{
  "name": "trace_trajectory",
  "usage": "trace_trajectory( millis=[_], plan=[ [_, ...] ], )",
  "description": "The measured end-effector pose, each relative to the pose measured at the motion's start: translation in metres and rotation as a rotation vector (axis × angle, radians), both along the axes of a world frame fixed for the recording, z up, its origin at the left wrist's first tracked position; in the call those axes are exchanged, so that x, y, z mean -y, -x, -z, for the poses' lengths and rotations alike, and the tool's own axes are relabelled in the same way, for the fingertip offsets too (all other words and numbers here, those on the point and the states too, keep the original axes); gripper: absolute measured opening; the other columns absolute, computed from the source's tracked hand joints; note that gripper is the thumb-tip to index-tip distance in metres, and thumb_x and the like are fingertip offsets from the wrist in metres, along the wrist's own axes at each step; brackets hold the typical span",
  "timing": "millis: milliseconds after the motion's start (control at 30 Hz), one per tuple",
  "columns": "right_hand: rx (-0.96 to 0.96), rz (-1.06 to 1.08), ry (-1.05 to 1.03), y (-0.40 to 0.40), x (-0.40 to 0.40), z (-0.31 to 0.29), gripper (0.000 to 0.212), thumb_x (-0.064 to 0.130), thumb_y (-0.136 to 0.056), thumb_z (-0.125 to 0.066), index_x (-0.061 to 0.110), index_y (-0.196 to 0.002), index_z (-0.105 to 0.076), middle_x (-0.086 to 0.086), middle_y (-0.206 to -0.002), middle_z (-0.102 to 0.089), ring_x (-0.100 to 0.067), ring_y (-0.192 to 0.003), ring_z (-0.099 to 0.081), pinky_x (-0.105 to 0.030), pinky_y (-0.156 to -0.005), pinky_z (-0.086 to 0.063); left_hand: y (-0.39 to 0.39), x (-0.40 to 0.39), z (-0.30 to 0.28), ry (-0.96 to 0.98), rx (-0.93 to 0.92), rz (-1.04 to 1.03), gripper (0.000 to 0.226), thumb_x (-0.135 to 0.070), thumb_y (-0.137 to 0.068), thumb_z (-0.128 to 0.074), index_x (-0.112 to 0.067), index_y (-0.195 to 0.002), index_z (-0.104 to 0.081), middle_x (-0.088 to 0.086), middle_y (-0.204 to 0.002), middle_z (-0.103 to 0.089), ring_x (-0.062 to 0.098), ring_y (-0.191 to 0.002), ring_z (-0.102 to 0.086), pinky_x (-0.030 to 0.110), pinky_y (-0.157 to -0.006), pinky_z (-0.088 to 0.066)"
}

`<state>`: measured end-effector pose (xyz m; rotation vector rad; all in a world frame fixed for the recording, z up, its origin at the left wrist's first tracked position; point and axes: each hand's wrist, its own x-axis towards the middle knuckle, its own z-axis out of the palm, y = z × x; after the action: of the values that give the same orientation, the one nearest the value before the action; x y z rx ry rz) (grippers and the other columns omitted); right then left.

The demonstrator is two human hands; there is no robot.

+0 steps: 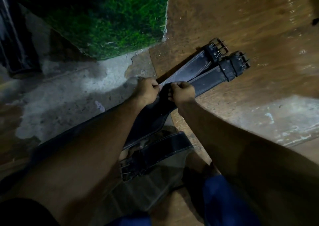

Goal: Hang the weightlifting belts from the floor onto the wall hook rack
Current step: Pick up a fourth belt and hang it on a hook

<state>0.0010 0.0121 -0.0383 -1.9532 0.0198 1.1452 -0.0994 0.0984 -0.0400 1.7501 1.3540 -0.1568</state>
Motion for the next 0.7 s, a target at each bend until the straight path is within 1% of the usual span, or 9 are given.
trace_trajectory(
  millis=[133,233,300,367,433,500,533,600,700],
  plan=[
    [0.062,-0.013,0.037,0.005,0.003,-0.021,0.023,0.042,-0.081,-0.067,0.028,-0.063,-0.06,-0.006,-0.073,-0.069,-0.028,-0.072,-0.07,-0.054,-0.074,-0.062,0.005,-0.007,-0.035,0.012,0.069,-0.057,0.014,-0.02,-0.096,-0.064,-0.012,-0.084,-0.065,0.004,-0.079,-0.064,0.018,-0.074,-0.056,0.027,-0.069,-0.043],
    [0.087,-0.034,0.052,0.004,0.004,-0.049,0.032,0.061,-0.068,-0.065,0.03,-0.065,-0.061,-0.007,-0.077,-0.073,-0.032,-0.079,-0.072,-0.053,-0.077,-0.061,0.002,-0.017,-0.084,-0.007,0.13,-0.074,0.011,-0.021,-0.096,-0.063,-0.016,-0.087,-0.063,0.005,-0.083,-0.063,0.017,-0.079,-0.055,0.025,-0.071,-0.041],
    [0.068,-0.018,0.064,0.005,0.002,-0.093,0.043,0.069,-0.069,-0.065,0.026,-0.072,-0.062,-0.008,-0.081,-0.073,-0.032,-0.081,-0.072,-0.049,-0.078,-0.061,-0.002,-0.023,-0.124,-0.033,0.17,-0.074,0.011,-0.022,-0.097,-0.063,-0.015,-0.089,-0.064,0.005,-0.084,-0.062,0.017,-0.079,-0.054,0.025,-0.07,-0.039],
    [0.002,0.015,0.016,0.007,-0.003,-0.136,0.038,0.057,-0.083,-0.07,0.02,-0.081,-0.063,-0.008,-0.082,-0.071,-0.028,-0.08,-0.069,-0.04,-0.074,-0.058,-0.003,-0.025,-0.163,-0.032,0.2,-0.093,0.012,-0.022,-0.097,-0.063,-0.013,-0.09,-0.065,0.003,-0.078,-0.059,0.014,-0.072,-0.051,0.024,-0.067,-0.036],
    [-0.085,0.067,-0.073,0.009,-0.01,-0.174,0.028,0.035,-0.093,-0.07,0.015,-0.076,-0.063,-0.005,-0.074,-0.066,-0.023,-0.071,-0.064,-0.032,-0.065,-0.053,0.001,-0.027,-0.202,-0.011,0.207,-0.121,0.014,-0.022,-0.097,-0.062,-0.015,-0.085,-0.062,-0.002,-0.07,-0.054,0.009,-0.065,-0.047,0.025,-0.065,-0.035],
    [-0.155,0.1,-0.134,0.013,-0.015,-0.213,0.029,0.023,-0.095,-0.068,0.014,-0.07,-0.057,-0.006,-0.071,-0.061,-0.024,-0.07,-0.062,-0.029,-0.058,-0.053,0.008,-0.029,-0.238,-0.007,0.224,-0.151,0.025,-0.021,-0.098,-0.062,-0.019,-0.073,-0.056,-0.003,-0.065,-0.05,0.008,-0.062,-0.044,0.027,-0.064,-0.034],
    [-0.164,0.099,-0.146,0.015,-0.017,-0.23,0.031,0.02,-0.096,-0.068,0.014,-0.069,-0.053,-0.007,-0.07,-0.059,-0.025,-0.071,-0.06,-0.028,-0.056,-0.053,0.011,-0.03,-0.257,-0.01,0.235,-0.161,0.029,-0.021,-0.098,-0.061,-0.021,-0.07,-0.054,-0.003,-0.065,-0.048,0.008,-0.061,-0.043,0.028,-0.063,-0.034],
    [-0.163,0.088,-0.158,0.018,-0.018,-0.267,0.036,0.021,-0.095,-0.07,0.017,-0.065,-0.049,-0.007,-0.069,-0.056,-0.025,-0.072,-0.059,-0.031,-0.059,-0.054,0.017,-0.032,-0.297,-0.011,0.253,-0.179,0.032,-0.021,-0.097,-0.062,-0.022,-0.067,-0.053,0.0,-0.065,-0.049,0.011,-0.062,-0.044,0.028,-0.062,-0.035],
    [-0.203,0.084,-0.166,0.025,-0.017,-0.326,0.039,0.023,-0.093,-0.071,0.019,-0.064,-0.045,-0.004,-0.066,-0.057,-0.021,-0.062,-0.058,-0.034,-0.058,-0.052,0.028,-0.032,-0.358,-0.012,0.26,-0.208,0.03,-0.023,-0.095,-0.065,-0.021,-0.067,-0.055,0.007,-0.073,-0.056,0.016,-0.069,-0.051,0.029,-0.068,-0.04]
  ],
)
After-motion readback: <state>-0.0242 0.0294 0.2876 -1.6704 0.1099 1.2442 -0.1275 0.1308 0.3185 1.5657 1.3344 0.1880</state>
